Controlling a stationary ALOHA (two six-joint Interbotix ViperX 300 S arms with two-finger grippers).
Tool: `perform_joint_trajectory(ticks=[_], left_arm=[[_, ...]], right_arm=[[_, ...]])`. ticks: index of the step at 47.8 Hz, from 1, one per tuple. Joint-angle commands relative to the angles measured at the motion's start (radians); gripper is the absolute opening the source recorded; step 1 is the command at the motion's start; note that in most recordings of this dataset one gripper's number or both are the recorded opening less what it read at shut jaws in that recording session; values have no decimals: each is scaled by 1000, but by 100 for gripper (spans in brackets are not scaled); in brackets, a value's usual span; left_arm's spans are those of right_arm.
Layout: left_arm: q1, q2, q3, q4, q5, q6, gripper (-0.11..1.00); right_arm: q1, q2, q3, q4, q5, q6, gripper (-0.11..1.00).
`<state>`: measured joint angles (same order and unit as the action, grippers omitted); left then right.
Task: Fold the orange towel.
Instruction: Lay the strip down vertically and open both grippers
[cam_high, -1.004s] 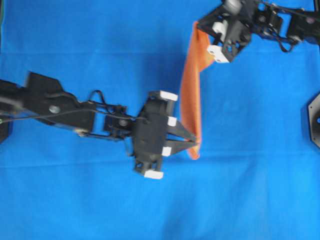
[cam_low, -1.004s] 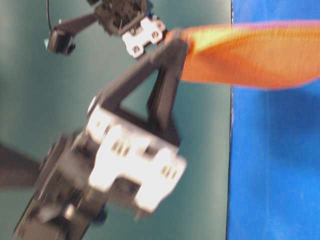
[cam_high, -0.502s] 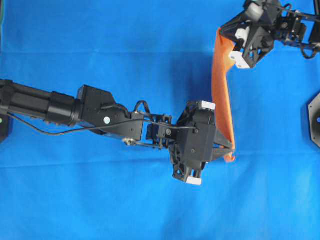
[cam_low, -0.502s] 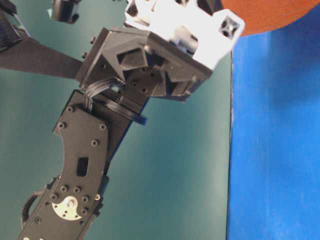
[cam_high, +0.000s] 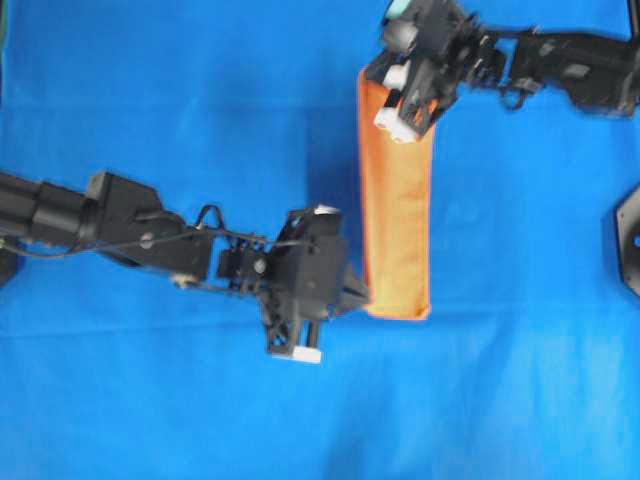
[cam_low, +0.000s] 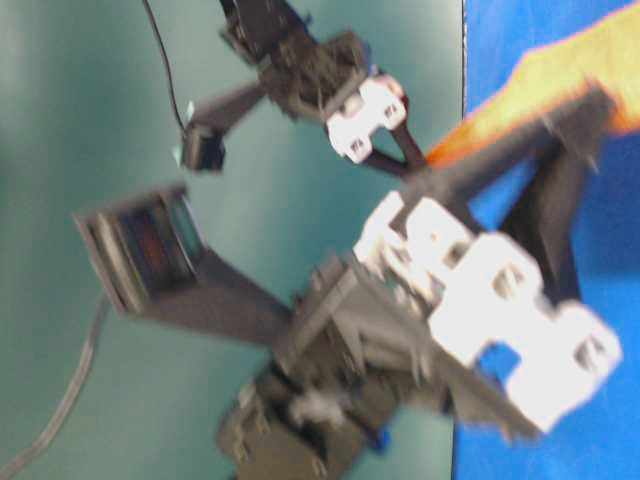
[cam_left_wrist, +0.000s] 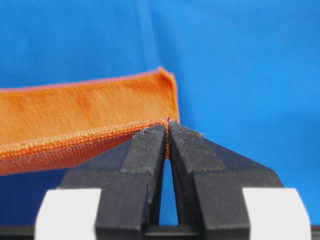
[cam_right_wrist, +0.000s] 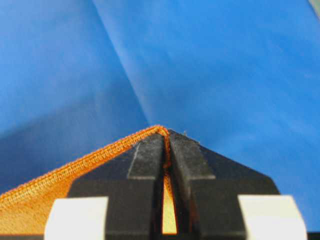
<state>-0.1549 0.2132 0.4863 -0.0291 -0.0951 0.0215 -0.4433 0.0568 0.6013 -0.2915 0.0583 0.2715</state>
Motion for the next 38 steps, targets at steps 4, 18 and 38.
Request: perform_joint_trajectory(ticks=[4, 18, 38], left_arm=[[-52, -64, 49, 0, -35, -34, 1], [-46, -77, 92, 0, -66, -40, 6], [-31, -71, 92, 0, -67, -38, 59]], right_arm=[[-6, 14, -64, -12, -12, -2, 1], [3, 20, -60, -14, -18, -2, 2], [14, 23, -58, -28, -51, -2, 64]])
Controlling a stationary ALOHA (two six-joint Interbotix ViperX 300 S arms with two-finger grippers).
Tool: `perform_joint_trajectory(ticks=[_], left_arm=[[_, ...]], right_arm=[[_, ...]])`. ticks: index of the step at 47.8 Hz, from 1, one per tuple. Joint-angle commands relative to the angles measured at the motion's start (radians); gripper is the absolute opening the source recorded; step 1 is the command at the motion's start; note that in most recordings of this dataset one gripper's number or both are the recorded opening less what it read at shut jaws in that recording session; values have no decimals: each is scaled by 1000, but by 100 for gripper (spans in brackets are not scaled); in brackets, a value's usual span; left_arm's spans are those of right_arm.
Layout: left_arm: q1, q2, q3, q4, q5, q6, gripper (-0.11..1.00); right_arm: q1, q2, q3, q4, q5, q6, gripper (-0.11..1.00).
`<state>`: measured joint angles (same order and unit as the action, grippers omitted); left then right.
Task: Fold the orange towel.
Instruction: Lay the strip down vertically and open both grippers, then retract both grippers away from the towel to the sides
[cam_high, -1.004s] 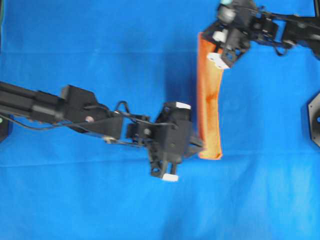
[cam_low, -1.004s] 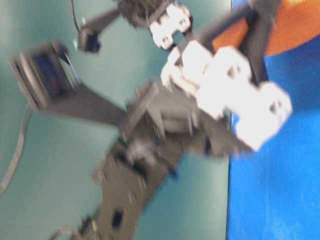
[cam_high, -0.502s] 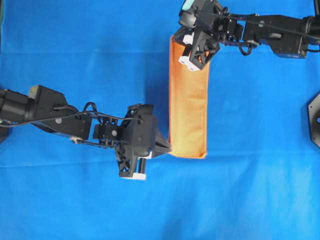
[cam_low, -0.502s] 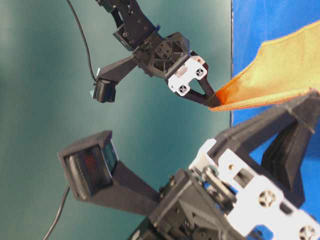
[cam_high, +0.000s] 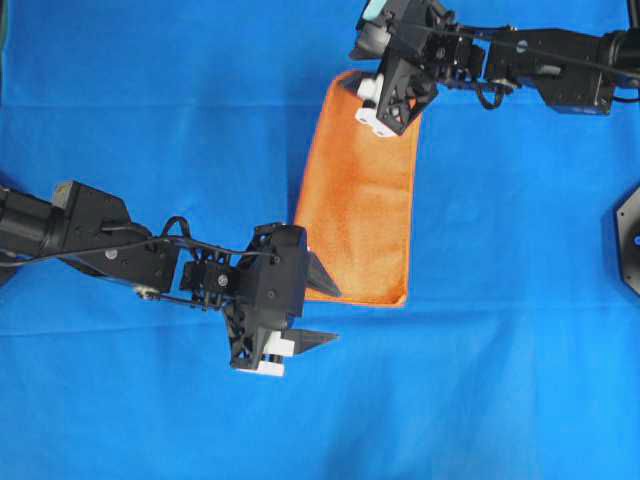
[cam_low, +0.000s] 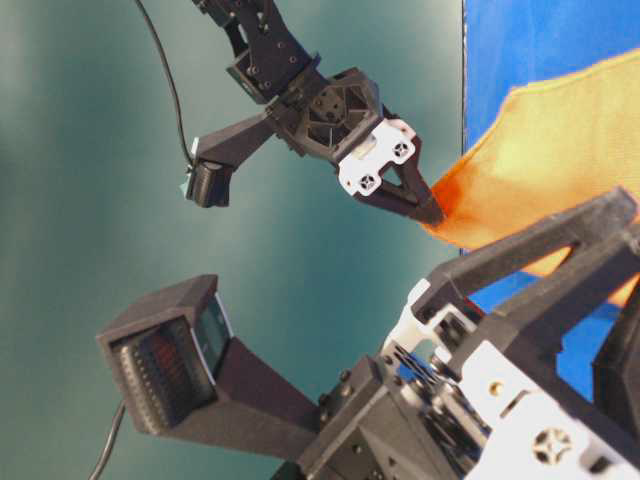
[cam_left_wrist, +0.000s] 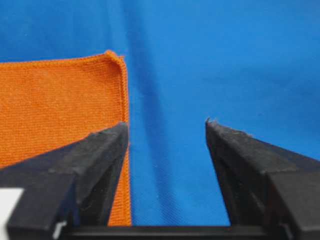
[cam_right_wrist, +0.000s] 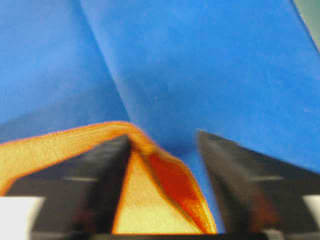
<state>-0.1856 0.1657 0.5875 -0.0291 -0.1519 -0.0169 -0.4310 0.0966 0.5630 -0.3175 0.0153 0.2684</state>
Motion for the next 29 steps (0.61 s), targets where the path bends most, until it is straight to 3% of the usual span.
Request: perform_joint_trajectory(ticks=[1, 10, 20, 29], left_arm=[[0, -23, -9, 0, -9, 0, 61], [0, -38, -8, 0, 3, 8, 70], [11, -110, 5, 2, 83, 11, 70], [41, -233, 72, 2, 115, 12, 70]], right_arm=[[2, -17, -20, -3, -8, 2, 67], [2, -17, -18, -8, -6, 2, 61], [3, -66, -11, -18, 18, 2, 62], [20, -169, 28, -18, 44, 2, 62]])
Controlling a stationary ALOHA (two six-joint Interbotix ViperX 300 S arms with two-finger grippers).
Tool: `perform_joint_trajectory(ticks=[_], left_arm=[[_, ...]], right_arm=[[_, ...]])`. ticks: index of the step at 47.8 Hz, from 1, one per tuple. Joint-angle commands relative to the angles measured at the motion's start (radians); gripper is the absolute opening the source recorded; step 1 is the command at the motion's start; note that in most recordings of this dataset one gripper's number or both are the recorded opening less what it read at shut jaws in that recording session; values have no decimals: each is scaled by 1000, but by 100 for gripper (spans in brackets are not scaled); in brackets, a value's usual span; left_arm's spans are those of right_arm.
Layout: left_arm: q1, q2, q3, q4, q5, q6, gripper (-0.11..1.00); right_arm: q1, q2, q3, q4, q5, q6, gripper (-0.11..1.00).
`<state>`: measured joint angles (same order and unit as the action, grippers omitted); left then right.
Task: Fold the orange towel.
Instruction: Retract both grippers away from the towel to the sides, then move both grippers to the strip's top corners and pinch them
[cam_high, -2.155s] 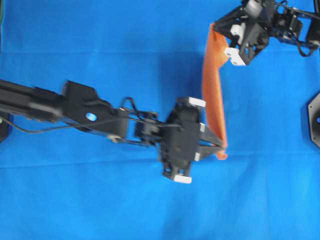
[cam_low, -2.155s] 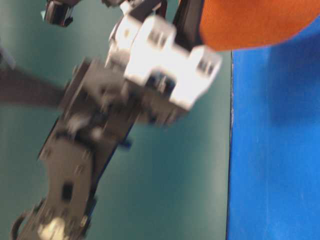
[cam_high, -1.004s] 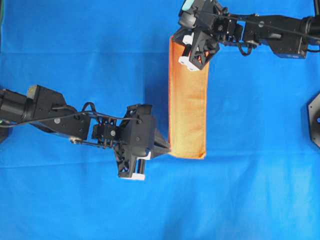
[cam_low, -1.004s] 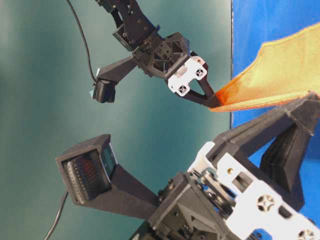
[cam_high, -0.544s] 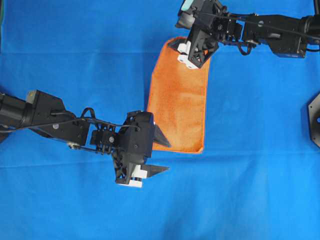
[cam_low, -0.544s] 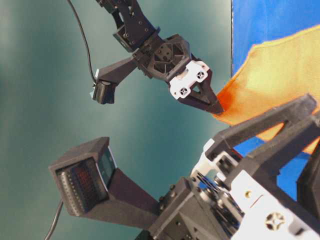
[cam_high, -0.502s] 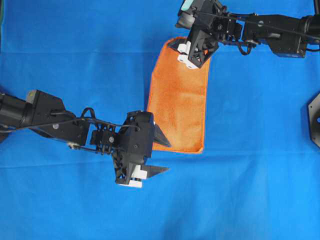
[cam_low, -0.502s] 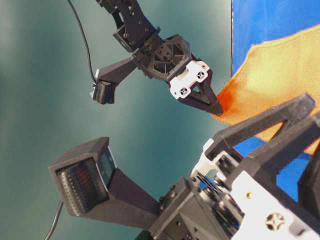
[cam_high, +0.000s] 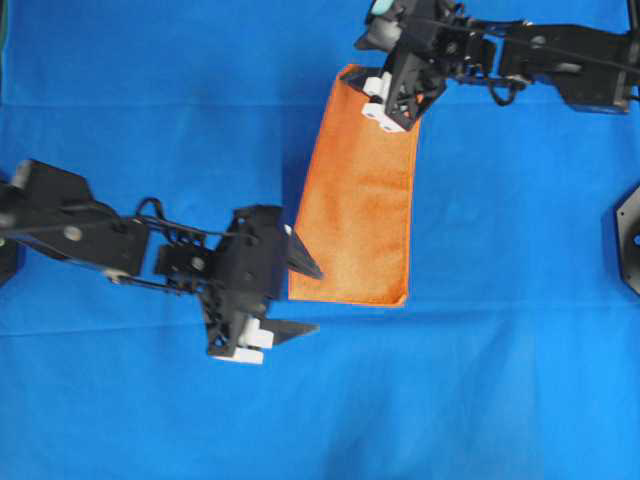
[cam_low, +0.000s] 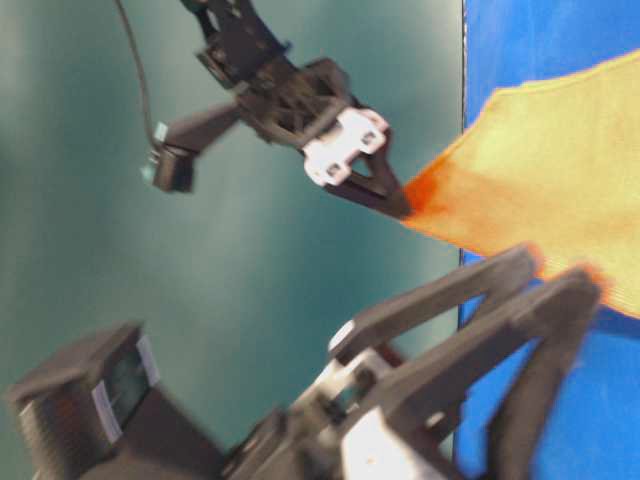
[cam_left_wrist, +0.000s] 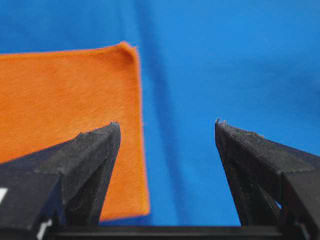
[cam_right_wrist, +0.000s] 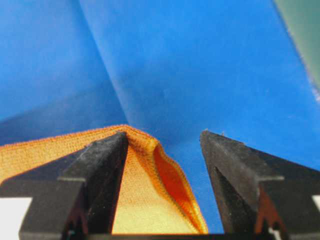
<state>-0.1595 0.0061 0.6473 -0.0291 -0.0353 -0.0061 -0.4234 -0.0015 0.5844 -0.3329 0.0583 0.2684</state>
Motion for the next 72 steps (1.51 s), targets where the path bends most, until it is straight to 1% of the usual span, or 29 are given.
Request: perform_joint_trajectory(ticks=[1, 5, 8, 17, 24, 27, 34, 40, 61, 67, 72], left_arm=[[20, -89, 25, 2, -2, 3, 70], [49, -147, 72, 2, -8, 3, 70], [81, -198, 127, 3, -28, 6, 70], [160, -339, 288, 2, -149, 9, 70], [179, -443, 382, 2, -204, 9, 70], [183, -483, 413, 2, -213, 9, 70], [184, -552, 457, 2, -219, 9, 70], [189, -565, 465, 2, -219, 9, 70], [193, -520, 434, 2, -230, 8, 70], [201, -465, 394, 2, -278, 11, 70], [247, -393, 341, 2, -295, 18, 70]], right_arm=[[15, -83, 14, -3, 2, 2, 62], [35, -144, 57, -3, -5, 3, 62], [49, -190, 94, -5, -6, 8, 62], [95, -324, 218, 5, -23, 28, 62], [144, -423, 305, 28, -20, 49, 62], [169, -462, 336, 29, -23, 60, 62], [204, -532, 402, 31, -28, 86, 62], [206, -551, 437, 32, -49, 110, 62], [207, -549, 436, 32, -55, 115, 62], [202, -543, 430, 29, -67, 114, 62], [173, -523, 417, 28, -91, 106, 62]])
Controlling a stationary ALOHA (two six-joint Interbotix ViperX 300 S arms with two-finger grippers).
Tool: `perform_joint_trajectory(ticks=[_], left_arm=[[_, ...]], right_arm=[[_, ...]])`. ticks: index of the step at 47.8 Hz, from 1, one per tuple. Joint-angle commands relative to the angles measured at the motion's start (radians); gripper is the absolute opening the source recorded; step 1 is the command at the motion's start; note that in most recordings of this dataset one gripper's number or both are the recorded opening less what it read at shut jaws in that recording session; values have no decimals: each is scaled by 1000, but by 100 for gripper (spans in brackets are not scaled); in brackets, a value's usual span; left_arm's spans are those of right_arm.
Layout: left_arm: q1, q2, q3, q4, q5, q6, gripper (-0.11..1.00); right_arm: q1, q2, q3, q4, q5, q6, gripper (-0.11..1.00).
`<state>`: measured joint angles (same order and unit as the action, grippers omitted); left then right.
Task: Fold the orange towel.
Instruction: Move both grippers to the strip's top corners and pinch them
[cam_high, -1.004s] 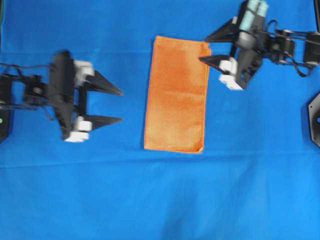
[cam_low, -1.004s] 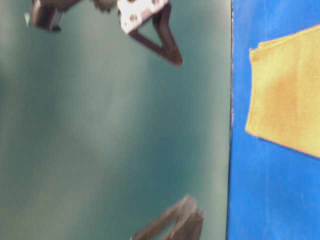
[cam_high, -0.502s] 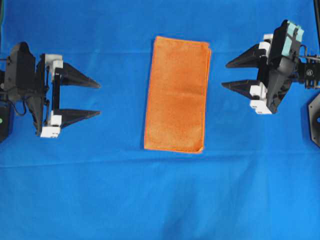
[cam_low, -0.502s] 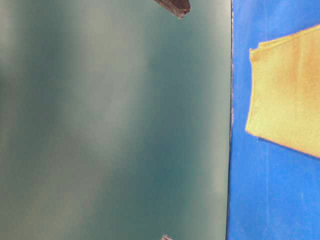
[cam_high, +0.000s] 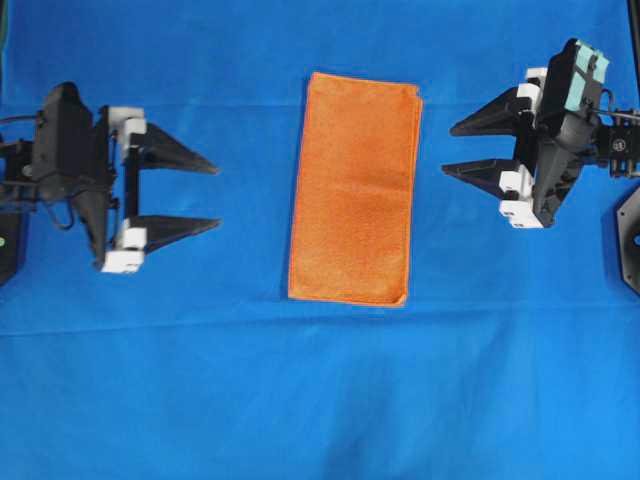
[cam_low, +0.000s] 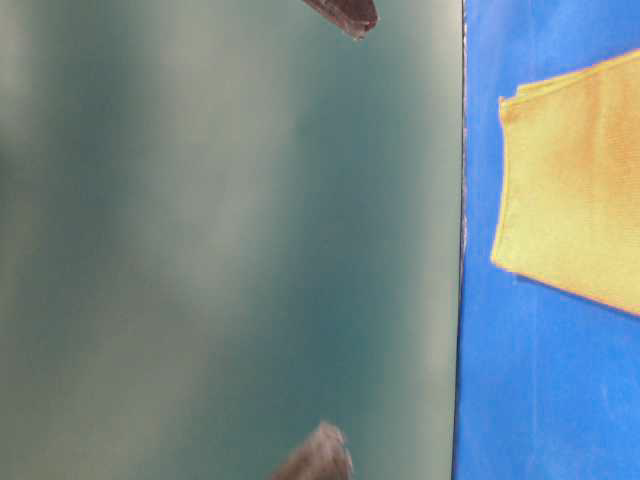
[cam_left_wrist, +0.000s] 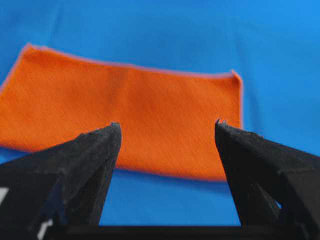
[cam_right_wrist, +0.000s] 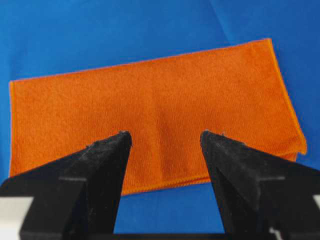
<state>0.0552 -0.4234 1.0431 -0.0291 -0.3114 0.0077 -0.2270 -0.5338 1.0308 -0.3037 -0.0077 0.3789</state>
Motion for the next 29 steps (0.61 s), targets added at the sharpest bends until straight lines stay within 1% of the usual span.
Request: perform_joint_trajectory(ticks=[1, 10, 17, 22, 29], left_arm=[[44, 52, -67, 2, -18, 8, 70], [156, 207, -206, 2, 3, 57, 70], [230, 318, -291, 2, 20, 89, 70], [282, 411, -341, 2, 20, 91, 70], [333, 529, -400, 2, 20, 89, 70]], right_arm=[[-31, 15, -34, -3, -28, -6, 62], [-140, 100, -75, -21, -40, -11, 62], [-224, 207, -121, -49, -44, -11, 62], [-268, 298, -146, -57, -66, -11, 62], [-313, 445, -179, -58, -124, -14, 62]])
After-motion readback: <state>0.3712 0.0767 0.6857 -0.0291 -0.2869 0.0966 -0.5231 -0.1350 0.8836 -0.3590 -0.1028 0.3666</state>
